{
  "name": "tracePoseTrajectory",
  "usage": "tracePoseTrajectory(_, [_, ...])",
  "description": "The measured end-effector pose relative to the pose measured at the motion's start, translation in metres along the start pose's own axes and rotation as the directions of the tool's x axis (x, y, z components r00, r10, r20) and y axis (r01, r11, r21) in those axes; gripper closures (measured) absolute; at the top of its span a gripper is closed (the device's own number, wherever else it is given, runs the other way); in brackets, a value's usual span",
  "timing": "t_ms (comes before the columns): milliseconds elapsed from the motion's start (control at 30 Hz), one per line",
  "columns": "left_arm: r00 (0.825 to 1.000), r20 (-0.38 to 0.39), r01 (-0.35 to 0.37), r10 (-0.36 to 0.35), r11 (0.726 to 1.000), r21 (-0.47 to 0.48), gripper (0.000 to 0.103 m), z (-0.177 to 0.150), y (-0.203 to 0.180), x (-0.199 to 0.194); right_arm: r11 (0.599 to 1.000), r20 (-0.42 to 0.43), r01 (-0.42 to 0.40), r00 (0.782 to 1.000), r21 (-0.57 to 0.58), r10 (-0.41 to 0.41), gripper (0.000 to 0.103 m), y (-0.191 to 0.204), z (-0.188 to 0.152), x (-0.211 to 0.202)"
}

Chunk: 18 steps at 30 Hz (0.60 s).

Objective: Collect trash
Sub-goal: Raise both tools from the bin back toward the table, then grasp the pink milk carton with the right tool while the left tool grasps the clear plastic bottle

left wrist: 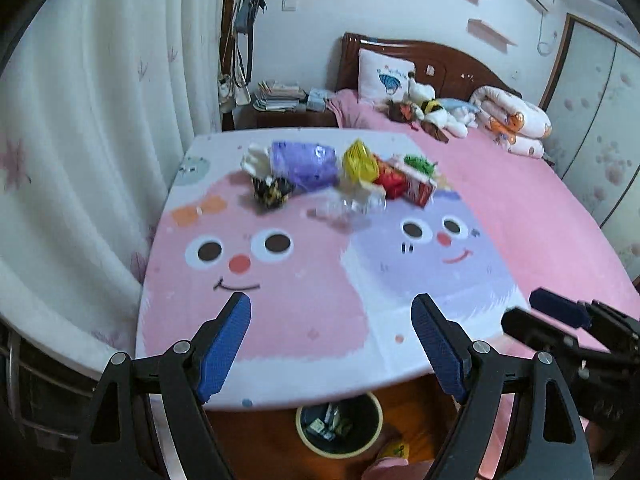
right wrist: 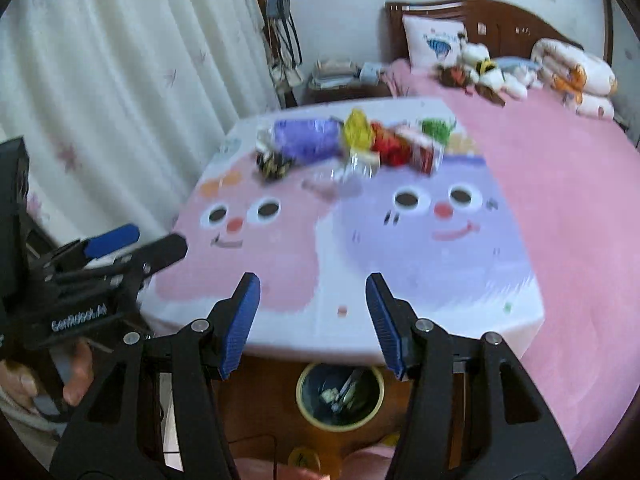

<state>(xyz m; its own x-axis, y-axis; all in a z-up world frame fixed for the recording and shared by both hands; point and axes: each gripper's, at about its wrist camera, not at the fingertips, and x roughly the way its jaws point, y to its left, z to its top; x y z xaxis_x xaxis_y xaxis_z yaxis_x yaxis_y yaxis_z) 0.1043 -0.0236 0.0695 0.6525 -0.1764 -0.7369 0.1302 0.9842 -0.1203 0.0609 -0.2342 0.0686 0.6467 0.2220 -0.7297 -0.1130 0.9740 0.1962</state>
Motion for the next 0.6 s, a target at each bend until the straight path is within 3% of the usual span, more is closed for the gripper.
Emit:
tracePoseTrajectory(200, [0.999, -0.032, 0.009, -0.011, 0.998, -0.069, 0.019, 0.034, 0.006, 0.018, 0.998, 0.016, 0.026, 1.000, -0.053, -0.025, 0.051, -0.015, 0.049, 0.019])
tracePoseTrajectory(433, [0.994, -0.104, 0.003, -0.028, 0.973, -0.230, 0.019, 0.067, 0.005, 0.097, 0.995, -0.050, -0.015, 0.999, -0.095, 0.010, 0.051, -0.078, 0.109, 0.083])
tracePoseTrajectory(600, [0.986, -0.165, -0.042, -0.021, 0.929, -0.368, 0.023, 0.088, 0.004, 0.168, 0.989, -0.144, -0.064, 0.989, -0.136, 0.045, 0.051, -0.132, 0.158, 0.149])
